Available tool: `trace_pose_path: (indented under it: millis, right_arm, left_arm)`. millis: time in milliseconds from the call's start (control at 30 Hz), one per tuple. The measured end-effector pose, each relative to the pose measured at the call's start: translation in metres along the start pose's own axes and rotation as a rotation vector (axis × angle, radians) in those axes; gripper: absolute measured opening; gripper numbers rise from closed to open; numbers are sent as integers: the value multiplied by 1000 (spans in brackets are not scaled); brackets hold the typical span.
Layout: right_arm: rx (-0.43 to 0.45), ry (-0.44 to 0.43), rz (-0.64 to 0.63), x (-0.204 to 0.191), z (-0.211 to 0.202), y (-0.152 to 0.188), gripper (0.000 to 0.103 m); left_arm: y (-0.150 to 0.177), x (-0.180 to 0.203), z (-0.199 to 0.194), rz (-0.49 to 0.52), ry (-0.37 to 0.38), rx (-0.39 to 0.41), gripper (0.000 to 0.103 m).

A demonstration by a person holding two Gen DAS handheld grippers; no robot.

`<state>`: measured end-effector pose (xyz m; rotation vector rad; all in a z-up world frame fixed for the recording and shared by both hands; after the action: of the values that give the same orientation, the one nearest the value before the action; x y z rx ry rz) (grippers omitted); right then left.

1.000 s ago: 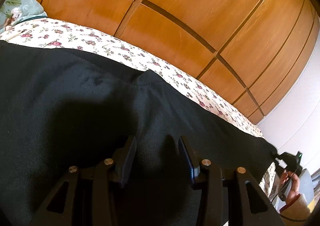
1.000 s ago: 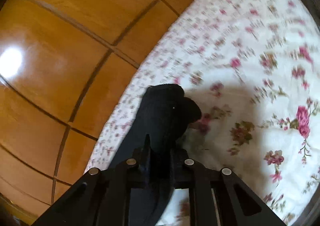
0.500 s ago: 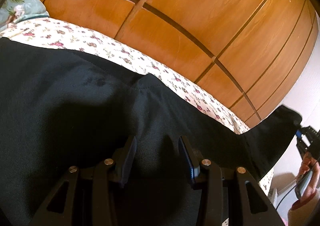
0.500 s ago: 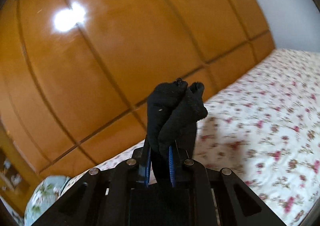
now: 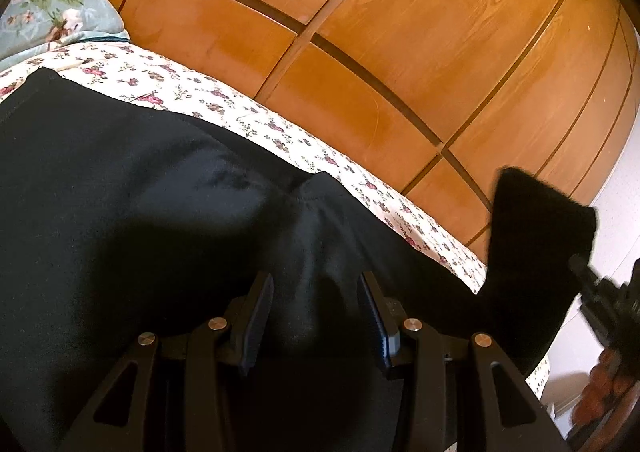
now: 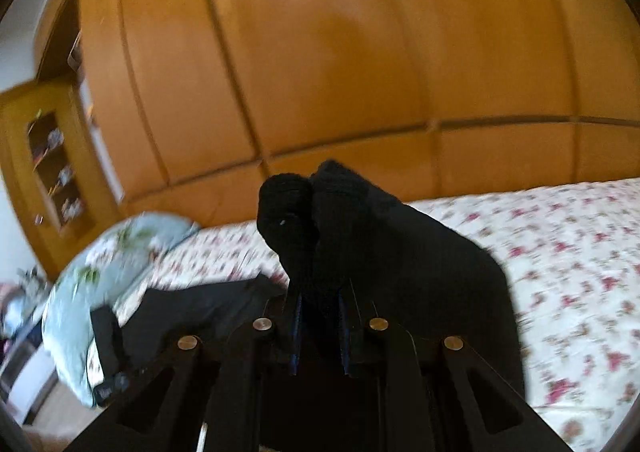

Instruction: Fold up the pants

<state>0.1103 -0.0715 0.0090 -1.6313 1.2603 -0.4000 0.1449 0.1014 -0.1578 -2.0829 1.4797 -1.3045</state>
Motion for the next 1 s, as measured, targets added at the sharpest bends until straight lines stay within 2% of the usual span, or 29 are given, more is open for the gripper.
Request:
trace_pose_path:
  millis: [133, 267, 300, 367, 400, 467, 500, 567, 633, 700, 800, 867, 933, 1000]
  right_arm:
    - [-111, -21, -38, -11, 39, 40, 17]
    - [-233, -23, -62, -10, 67, 85, 23]
    - [-258, -20, -60, -8, 71, 94, 25]
    - [-301, -43, -33, -3, 75, 111, 36]
    - [-291, -62, -26, -4, 73, 112, 38]
    - [-278, -118, -22, -10, 63, 111, 56]
    - [-273, -146, -15, -13, 58, 109, 60]
    - [-235, -179, 4, -12, 42, 103, 61]
    - [-168, -174, 26, -3, 23, 90, 61]
    - [-97, -140, 56, 13, 8, 77, 61]
    - [-22, -7, 118, 59, -7, 56, 58]
    - [-25, 99, 163, 91, -5, 50, 44]
    - [-54, 139, 206, 114, 0, 53, 41]
    - [-84, 176, 228, 133, 7, 61, 40]
  left_arm:
    - [0, -1, 0, -13, 16, -2, 44]
    - [0, -2, 1, -18, 25, -5, 44]
    - [0, -2, 1, -19, 27, -5, 44]
    - [0, -2, 1, -21, 31, -5, 44]
    - [0, -2, 1, -22, 32, -6, 44]
    - [-1, -2, 1, -24, 37, -6, 44]
    - [-1, -2, 0, -26, 41, -6, 44]
    - [-2, -1, 0, -25, 41, -20, 44]
    - [-2, 7, 0, -22, 45, -55, 44]
    - [-2, 25, 0, -31, 127, -89, 49]
    - [-1, 55, 8, -45, 208, -149, 53]
    - [-1, 72, 18, -55, 249, -186, 66]
    - [2, 84, 31, -45, 249, -222, 67]
    - [11, 89, 49, -22, 212, -289, 64]
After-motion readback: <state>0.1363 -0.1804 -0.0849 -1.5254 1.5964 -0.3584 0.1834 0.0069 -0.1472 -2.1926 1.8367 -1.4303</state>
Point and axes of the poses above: each gripper's, at about its wrist camera, not at the fingertips, and z roughly the way its jaws point, x to its right, y to its underside, the point moved 9 cm from there along z, roughly the way its jaws point, and after that the axes turned 7 degrees about -y, right-handed, at the moved point
